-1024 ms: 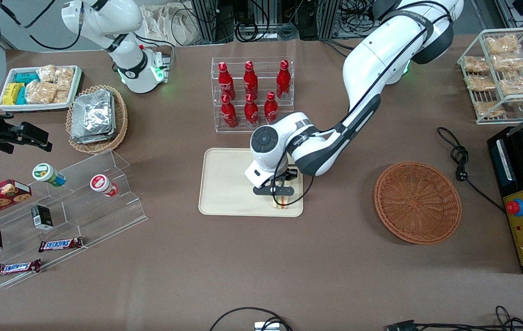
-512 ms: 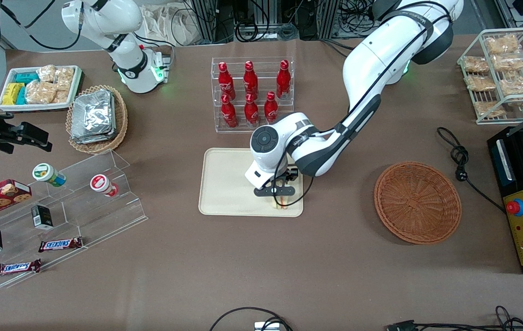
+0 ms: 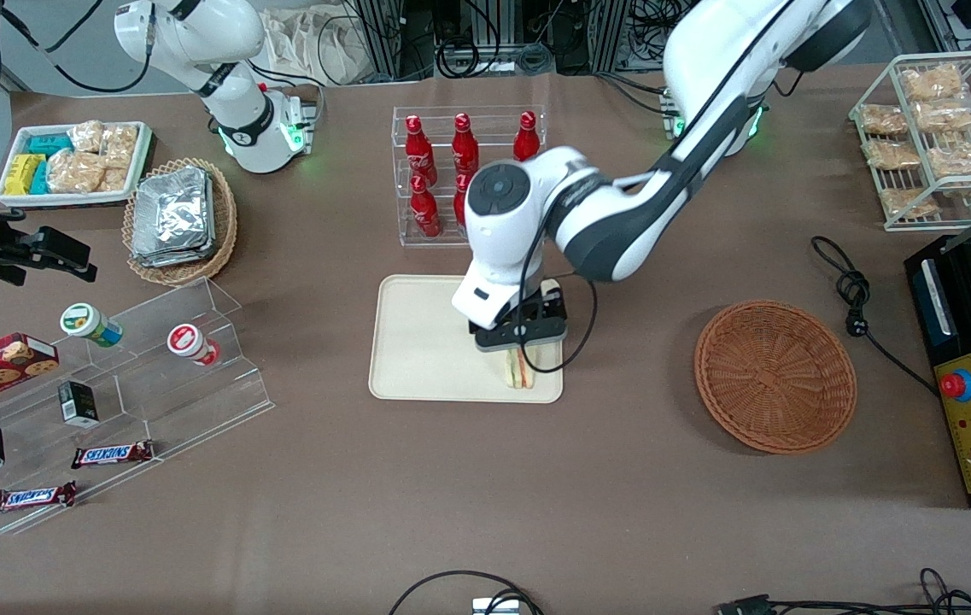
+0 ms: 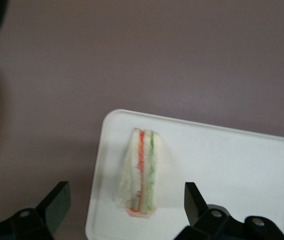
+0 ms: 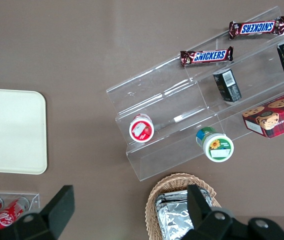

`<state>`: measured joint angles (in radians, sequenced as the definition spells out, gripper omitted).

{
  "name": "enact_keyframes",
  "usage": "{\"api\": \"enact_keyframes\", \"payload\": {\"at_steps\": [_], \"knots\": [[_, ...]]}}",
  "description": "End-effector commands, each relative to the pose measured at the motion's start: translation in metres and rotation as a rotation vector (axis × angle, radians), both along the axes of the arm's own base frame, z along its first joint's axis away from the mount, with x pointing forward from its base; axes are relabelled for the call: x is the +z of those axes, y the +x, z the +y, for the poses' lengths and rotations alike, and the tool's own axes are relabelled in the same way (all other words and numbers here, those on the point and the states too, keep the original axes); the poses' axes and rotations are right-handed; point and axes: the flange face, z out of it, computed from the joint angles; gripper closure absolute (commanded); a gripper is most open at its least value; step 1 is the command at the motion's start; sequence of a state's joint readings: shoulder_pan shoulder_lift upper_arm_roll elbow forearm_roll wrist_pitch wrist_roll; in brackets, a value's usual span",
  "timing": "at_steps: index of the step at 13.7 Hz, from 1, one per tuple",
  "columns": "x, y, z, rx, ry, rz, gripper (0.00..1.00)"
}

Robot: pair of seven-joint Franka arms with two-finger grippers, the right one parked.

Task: Place sandwich from basket to tray

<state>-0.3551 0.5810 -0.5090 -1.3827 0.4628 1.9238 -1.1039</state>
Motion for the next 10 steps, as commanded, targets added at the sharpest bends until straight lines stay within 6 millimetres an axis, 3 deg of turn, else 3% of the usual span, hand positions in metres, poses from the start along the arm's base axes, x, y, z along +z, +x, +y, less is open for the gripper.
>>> {"api": "enact_keyframes", "payload": {"at_steps": [1, 4, 8, 10], "knots": [[0.062, 0.027, 0.069, 0.023, -0.025, -0.005, 0.00], [0.106, 0.041, 0.141, -0.032, 0.015, 0.051, 0.00], [0.140, 0.044, 0.263, -0.130, 0.042, 0.108, 0.00], [0.141, 0.036, 0.290, -0.138, 0.049, 0.112, 0.00]]}}
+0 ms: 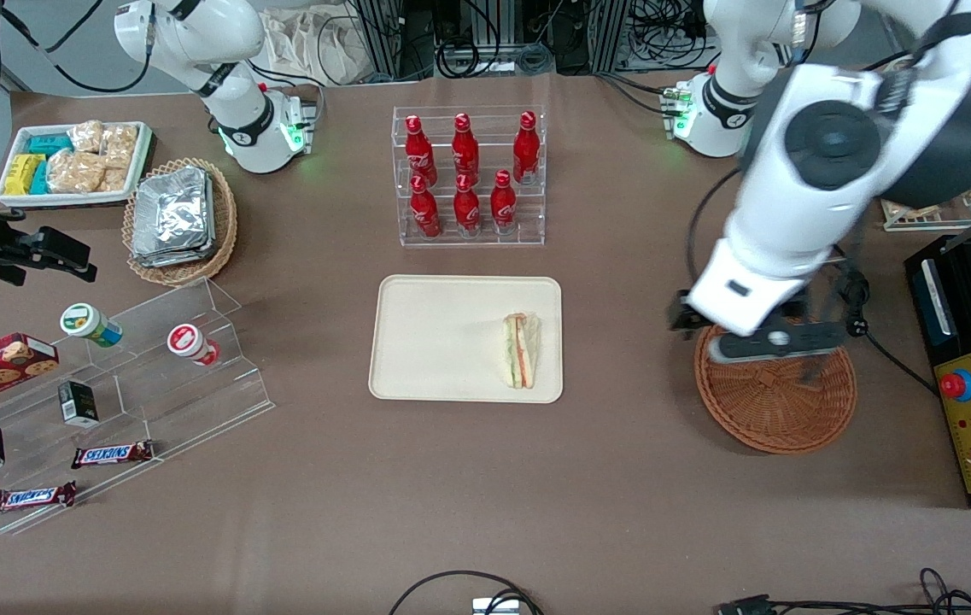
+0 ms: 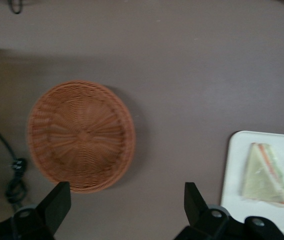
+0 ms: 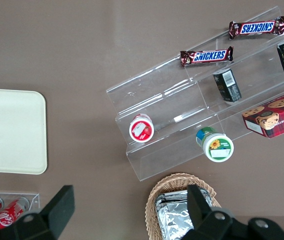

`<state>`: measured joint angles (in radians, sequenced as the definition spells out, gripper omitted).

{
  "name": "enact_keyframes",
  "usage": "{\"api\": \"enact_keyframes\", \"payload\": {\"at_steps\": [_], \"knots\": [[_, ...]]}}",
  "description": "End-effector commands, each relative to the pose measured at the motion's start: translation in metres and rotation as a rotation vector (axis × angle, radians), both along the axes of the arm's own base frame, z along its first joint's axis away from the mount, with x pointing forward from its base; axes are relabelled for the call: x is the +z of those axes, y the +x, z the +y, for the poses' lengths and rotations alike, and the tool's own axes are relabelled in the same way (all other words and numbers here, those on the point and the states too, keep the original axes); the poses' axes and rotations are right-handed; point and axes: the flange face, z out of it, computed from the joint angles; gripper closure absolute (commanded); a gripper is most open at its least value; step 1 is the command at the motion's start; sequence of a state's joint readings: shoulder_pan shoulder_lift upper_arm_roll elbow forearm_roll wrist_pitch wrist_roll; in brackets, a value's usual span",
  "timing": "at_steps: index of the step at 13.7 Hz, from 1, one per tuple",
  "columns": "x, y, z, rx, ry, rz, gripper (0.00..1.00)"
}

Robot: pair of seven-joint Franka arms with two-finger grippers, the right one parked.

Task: Place sandwich from basket to tray

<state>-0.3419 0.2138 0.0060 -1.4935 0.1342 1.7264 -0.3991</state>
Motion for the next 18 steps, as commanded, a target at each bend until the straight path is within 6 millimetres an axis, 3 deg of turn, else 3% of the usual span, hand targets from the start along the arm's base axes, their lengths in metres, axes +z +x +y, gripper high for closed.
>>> {"api": "enact_keyframes", "payload": {"at_steps": [1, 3, 4, 5, 8, 11, 13, 18], "knots": [[0.002, -0.025, 0.036, -0.042, -0.004, 0.019, 0.00], [0.014, -0.034, 0.068, -0.126, -0.032, 0.046, 0.00], [0.020, -0.038, 0.102, -0.101, -0.040, 0.058, 0.00], [0.030, -0.044, 0.119, -0.084, -0.055, 0.065, 0.00], [0.046, -0.056, 0.111, -0.092, -0.099, 0.070, 0.00], [0.054, -0.065, 0.089, -0.093, -0.116, 0.084, 0.00], [0.063, -0.069, 0.089, -0.072, -0.114, 0.103, 0.00], [0.062, -0.063, 0.093, -0.065, -0.103, 0.087, 0.00]]}}
